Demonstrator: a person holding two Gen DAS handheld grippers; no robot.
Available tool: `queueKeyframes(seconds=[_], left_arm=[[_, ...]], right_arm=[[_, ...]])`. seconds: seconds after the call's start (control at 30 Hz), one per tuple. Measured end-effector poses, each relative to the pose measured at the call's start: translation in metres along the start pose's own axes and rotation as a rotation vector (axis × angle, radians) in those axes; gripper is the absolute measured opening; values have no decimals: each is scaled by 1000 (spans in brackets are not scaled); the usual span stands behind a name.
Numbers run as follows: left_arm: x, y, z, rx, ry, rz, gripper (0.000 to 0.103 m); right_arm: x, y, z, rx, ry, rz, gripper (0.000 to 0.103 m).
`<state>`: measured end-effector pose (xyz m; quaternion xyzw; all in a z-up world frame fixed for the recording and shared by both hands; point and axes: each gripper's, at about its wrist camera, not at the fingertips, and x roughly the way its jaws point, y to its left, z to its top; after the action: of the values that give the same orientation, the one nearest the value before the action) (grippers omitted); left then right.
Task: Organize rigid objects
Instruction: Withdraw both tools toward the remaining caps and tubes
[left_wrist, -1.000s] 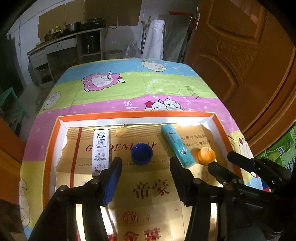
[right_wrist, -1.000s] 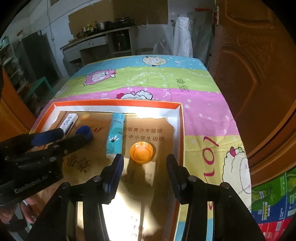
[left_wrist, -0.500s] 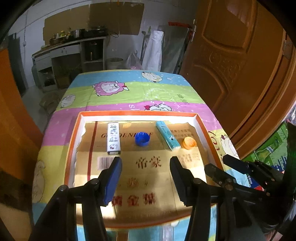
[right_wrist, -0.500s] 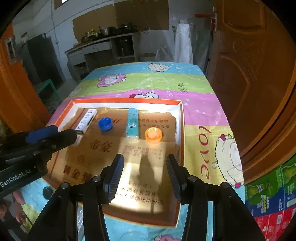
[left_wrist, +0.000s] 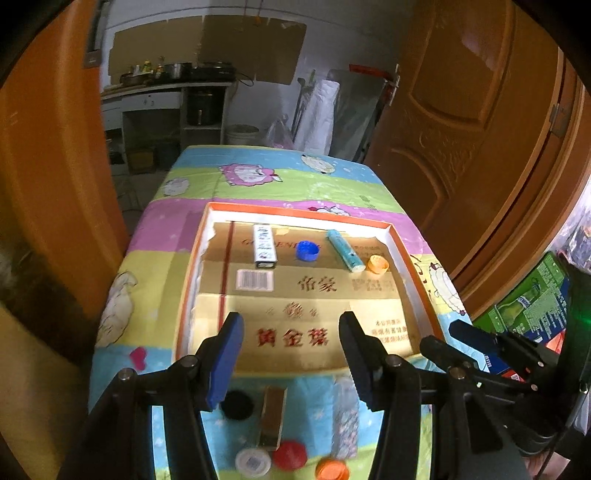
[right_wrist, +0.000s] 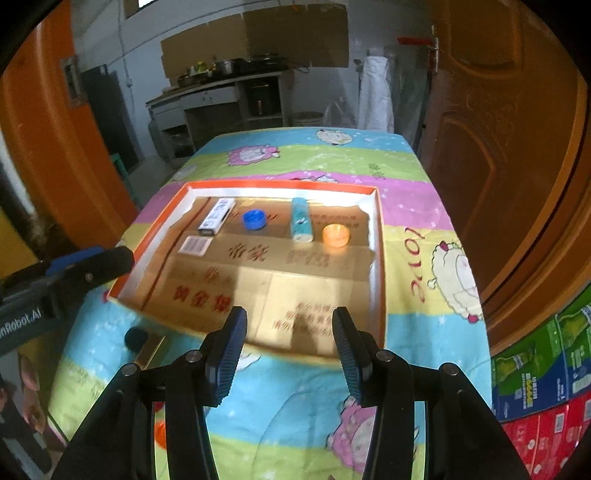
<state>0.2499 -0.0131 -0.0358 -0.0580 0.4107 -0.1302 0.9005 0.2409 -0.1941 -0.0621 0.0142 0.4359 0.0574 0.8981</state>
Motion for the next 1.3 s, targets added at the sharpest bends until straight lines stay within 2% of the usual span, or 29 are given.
queueKeyframes(seconds=[0.27,0.43,0.73,0.97,1.13,1.23,1.27,1.3], left_arm=[[-24,22,-37,-10,-36,16,53],[-23,29,-66,7,-32,6,53],[-5,29,-124,123,10,10,53],[9,33,-134,149,28,43,53],[12,38,-131,130,15,40,45],[12,40,-130,119,7,37,36],[12,41,-130,115,6,35,29],[12,42,-130,111,5,27,30]], right_arm=[[-12,22,-40,-8,-12,71,50],[-8,32,-63,7,-7,95,50],[12,45,-77,26,36,103,50],[21,49,-80,26,56,105,50],[27,50,-79,25,66,108,50],[30,52,-79,23,70,113,50],[32,54,-78,23,72,115,50],[33,55,-77,24,73,117,50]])
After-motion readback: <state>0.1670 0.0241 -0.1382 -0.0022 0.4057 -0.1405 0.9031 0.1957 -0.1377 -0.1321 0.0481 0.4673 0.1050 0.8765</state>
